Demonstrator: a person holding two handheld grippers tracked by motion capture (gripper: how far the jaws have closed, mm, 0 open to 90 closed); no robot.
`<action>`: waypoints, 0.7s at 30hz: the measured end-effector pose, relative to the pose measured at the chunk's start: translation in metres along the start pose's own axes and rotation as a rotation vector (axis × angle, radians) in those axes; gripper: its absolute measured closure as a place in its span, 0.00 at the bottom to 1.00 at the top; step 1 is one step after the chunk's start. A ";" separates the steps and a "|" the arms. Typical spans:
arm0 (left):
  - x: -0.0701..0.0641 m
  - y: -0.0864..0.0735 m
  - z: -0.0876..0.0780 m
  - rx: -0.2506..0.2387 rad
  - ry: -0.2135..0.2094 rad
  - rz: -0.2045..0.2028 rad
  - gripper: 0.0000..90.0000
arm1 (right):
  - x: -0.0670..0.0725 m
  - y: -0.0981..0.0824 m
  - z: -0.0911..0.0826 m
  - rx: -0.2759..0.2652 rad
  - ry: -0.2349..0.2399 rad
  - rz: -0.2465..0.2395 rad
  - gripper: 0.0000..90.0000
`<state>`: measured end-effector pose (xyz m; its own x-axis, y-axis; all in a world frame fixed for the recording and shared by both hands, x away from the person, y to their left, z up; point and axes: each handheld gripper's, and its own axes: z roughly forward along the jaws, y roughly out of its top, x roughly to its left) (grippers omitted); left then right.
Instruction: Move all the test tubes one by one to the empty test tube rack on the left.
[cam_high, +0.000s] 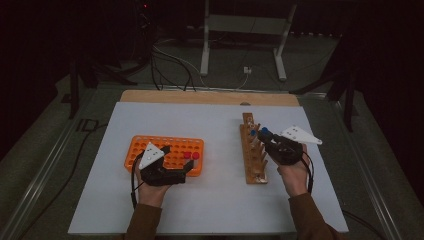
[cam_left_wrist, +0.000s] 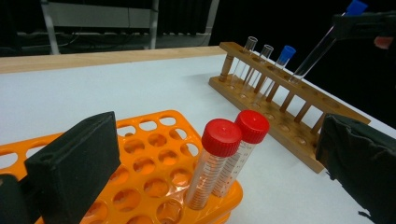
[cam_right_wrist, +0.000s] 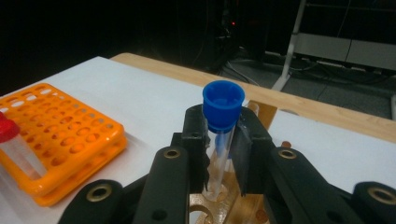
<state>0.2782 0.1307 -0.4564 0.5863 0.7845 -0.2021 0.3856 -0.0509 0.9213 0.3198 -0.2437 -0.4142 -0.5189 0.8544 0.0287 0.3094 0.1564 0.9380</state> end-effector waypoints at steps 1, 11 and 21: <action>0.000 0.000 0.000 0.000 0.001 0.002 0.01 | 0.001 0.001 -0.002 -0.005 0.005 0.003 0.85; -0.013 0.001 0.004 0.000 -0.014 0.048 0.01 | 0.015 0.002 -0.009 -0.008 0.076 -0.008 0.85; -0.025 0.005 0.004 -0.017 -0.030 0.073 0.01 | 0.033 -0.002 -0.008 0.019 0.151 -0.031 0.85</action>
<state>0.2688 0.1085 -0.4484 0.6337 0.7601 -0.1442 0.3289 -0.0961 0.9395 0.2961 -0.2197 -0.4124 -0.6419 0.7650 0.0522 0.3051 0.1924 0.9327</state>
